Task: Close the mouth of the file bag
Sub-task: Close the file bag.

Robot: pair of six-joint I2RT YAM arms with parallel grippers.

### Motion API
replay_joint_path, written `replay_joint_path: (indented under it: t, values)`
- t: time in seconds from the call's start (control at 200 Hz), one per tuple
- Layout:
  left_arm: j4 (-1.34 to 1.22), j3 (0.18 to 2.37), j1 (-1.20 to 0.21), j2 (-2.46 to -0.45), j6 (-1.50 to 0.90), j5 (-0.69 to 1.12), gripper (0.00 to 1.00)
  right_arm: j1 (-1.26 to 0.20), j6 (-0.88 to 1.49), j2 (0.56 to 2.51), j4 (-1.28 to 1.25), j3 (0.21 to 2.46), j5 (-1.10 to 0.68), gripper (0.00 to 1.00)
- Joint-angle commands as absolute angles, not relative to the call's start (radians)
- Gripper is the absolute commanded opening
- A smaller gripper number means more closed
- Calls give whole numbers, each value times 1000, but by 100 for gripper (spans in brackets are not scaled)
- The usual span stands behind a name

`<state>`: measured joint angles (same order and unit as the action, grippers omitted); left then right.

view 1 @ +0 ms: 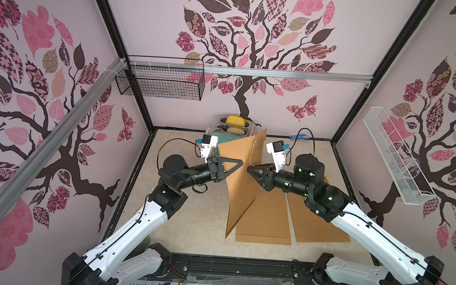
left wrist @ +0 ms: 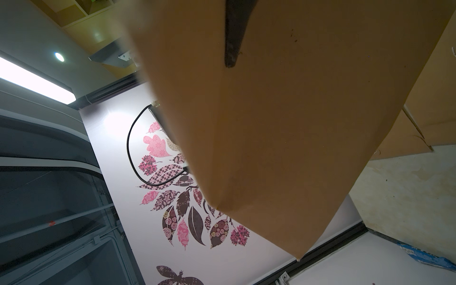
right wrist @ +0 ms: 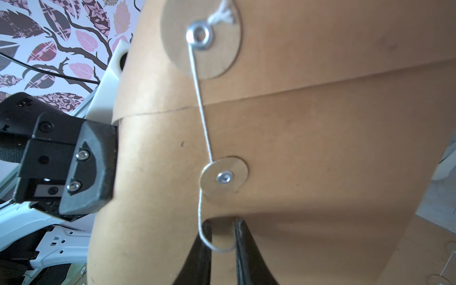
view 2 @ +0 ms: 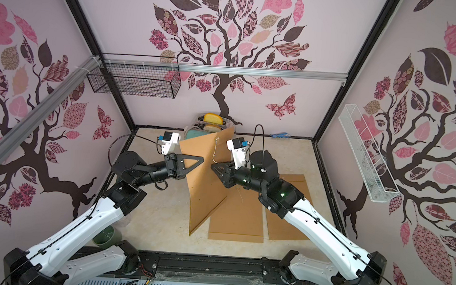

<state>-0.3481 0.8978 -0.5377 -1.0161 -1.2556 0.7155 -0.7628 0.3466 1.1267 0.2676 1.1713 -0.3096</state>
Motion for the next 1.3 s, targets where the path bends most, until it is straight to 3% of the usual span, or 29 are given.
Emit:
replay_joint_path:
  t: [0.0,0.08,0.455,0.705,1.295]
  values:
    - [-359,914,-546,-999,-1244,730,0,-768,319,1140,255,1214,-309,15]
    - [-359,913,-546,-995,-1247,724,0,-768,315,1156,274,1227,-339,0]
    - [-371,924,-544,-1000,-1259,687,0,-767,343,1109,262,1112,-397,0]
    - [-532,890,-545,-1037,-1384,706,0,-767,291,1154,362,1167,-461,0]
    - [-591,871,-546,-1027,-1422,701,0,-744,219,1195,478,1189,-468,0]
